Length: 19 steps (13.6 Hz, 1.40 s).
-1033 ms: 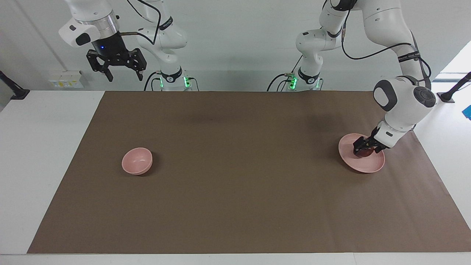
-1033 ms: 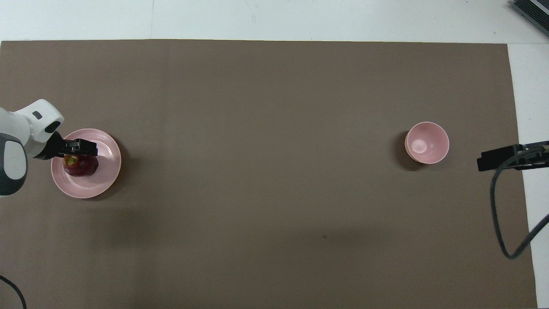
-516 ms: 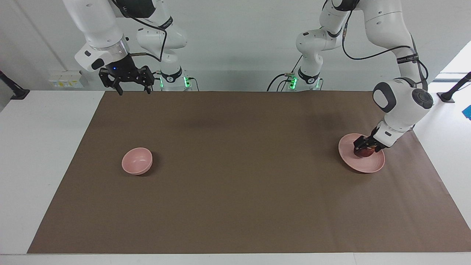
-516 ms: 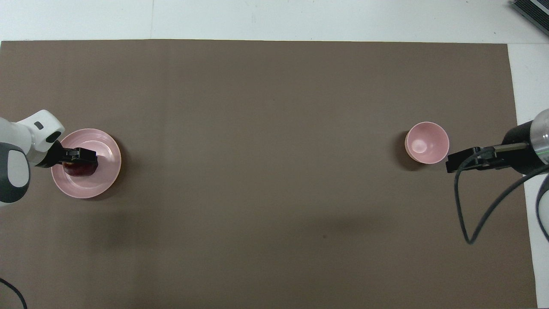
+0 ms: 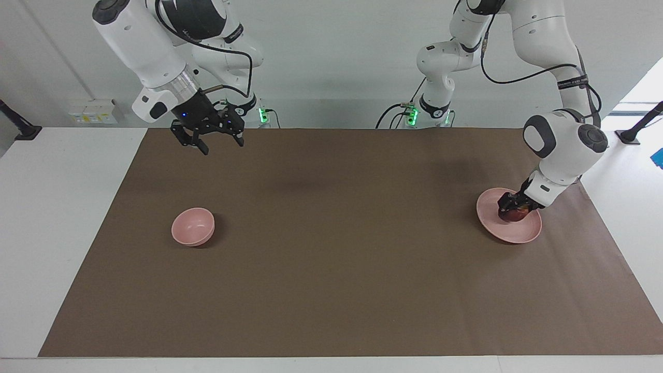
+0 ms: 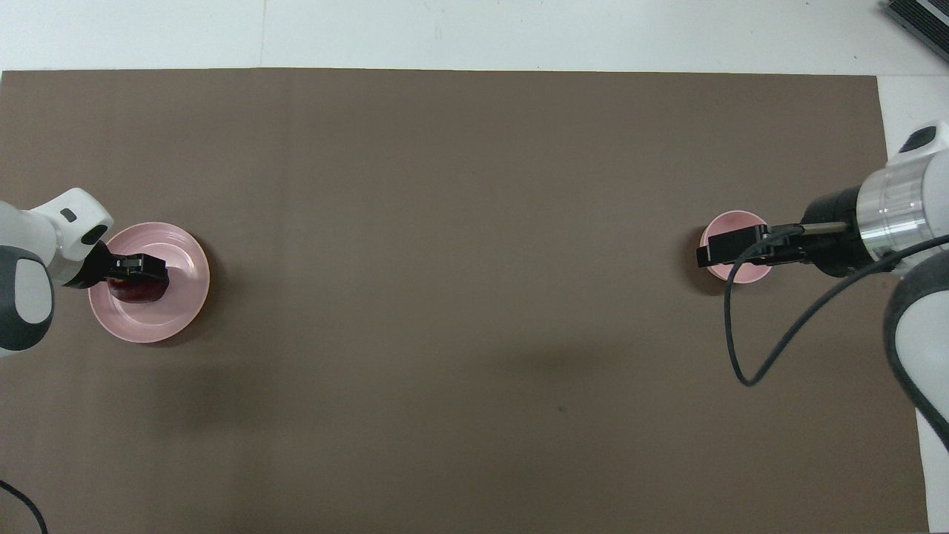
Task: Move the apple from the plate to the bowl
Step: 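Lift the apple with the left gripper while the right gripper reaches inward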
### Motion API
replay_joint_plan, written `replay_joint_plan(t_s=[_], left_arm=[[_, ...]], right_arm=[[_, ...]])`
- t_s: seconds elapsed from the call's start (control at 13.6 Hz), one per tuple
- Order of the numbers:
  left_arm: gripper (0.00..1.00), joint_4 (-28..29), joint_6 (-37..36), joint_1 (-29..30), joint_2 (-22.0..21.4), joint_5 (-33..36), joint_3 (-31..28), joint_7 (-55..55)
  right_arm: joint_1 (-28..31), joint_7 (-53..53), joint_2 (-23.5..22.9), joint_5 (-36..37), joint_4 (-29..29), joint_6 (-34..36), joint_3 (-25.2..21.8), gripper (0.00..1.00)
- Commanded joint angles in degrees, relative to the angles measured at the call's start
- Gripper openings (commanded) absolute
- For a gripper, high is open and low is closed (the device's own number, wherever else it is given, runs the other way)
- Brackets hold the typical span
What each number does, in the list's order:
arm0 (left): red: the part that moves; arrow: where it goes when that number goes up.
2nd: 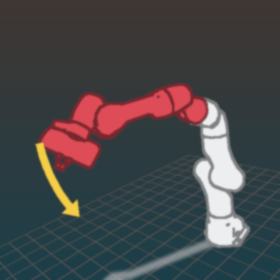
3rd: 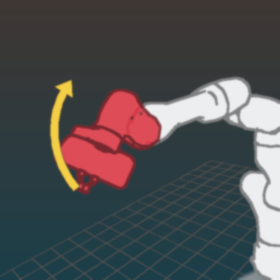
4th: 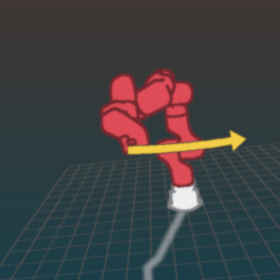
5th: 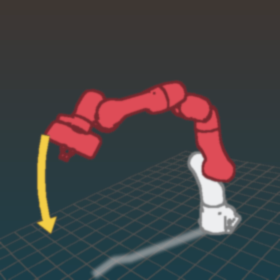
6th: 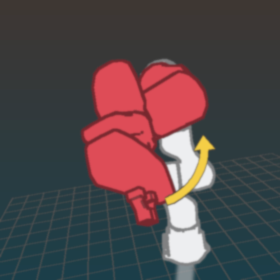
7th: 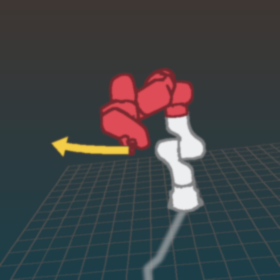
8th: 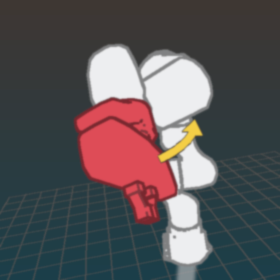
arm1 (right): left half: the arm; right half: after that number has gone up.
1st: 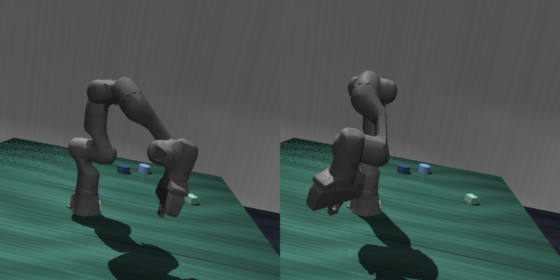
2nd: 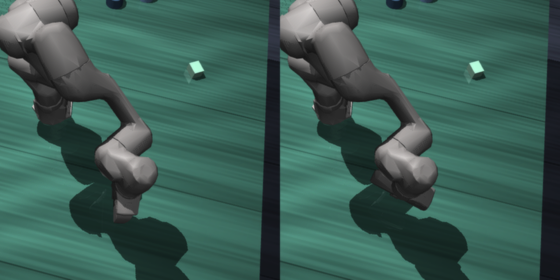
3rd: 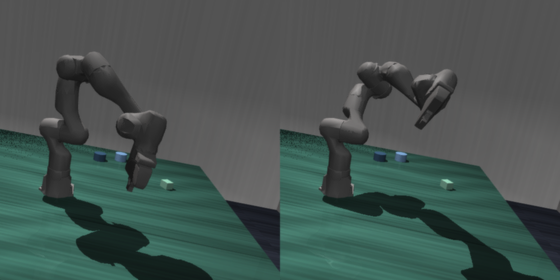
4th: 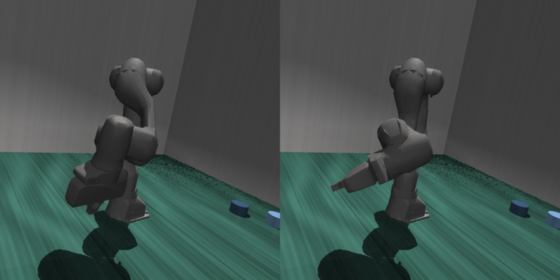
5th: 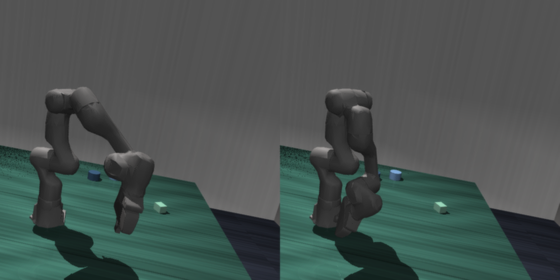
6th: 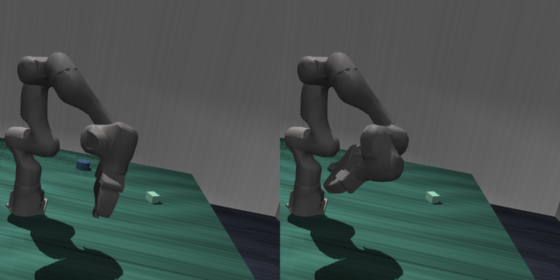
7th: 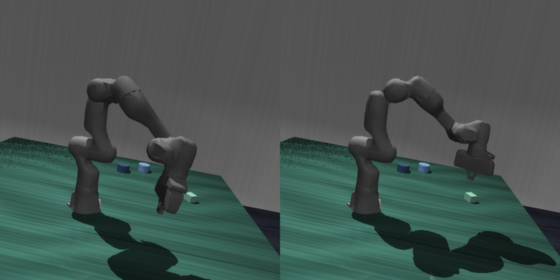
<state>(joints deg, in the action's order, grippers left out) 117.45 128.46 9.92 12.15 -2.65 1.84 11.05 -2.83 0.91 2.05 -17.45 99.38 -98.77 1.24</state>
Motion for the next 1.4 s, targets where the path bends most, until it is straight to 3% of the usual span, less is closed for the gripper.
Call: replay_joint_plan(t_s=[0.0, 0.22, 0.44, 0.66, 0.89, 1.33], left_arm=[[0.00, -4.40, -4.69, -1.30, -0.02, -0.78, -0.26, -1.46], [0.00, -10.46, -11.02, -2.09, 0.33, -0.87, -0.26, -2.52], [0.00, -20.38, -20.07, -2.45, 2.52, -1.13, -0.09, -5.50], [0.00, -25.06, -25.78, -3.76, 2.53, -2.35, 0.18, -5.86], [0.00, -27.88, -31.15, -6.48, 2.35, -5.70, 0.53, -15.23], [0.00, -27.88, -30.81, -15.52, 1.48, -13.26, 0.62, -34.92]], right_arm=[[-0.33, 2.43, -0.38, -3.38, 1.34, -2.82, 0.43, 1.00], [-0.86, 2.78, 1.11, -11.18, 7.20, -9.39, 0.43, 1.00], [-3.67, 5.41, 0.77, -20.49, 12.23, -21.25, 0.43, 1.00], [-5.70, 9.96, 0.32, -29.80, 15.04, -27.16, 0.43, 1.00], [-6.40, 17.54, 0.76, -39.84, 17.42, -27.53, 0.43, 1.00], [-10.09, 22.19, 3.04, -57.14, 21.64, -29.46, 0.52, 1.00]])
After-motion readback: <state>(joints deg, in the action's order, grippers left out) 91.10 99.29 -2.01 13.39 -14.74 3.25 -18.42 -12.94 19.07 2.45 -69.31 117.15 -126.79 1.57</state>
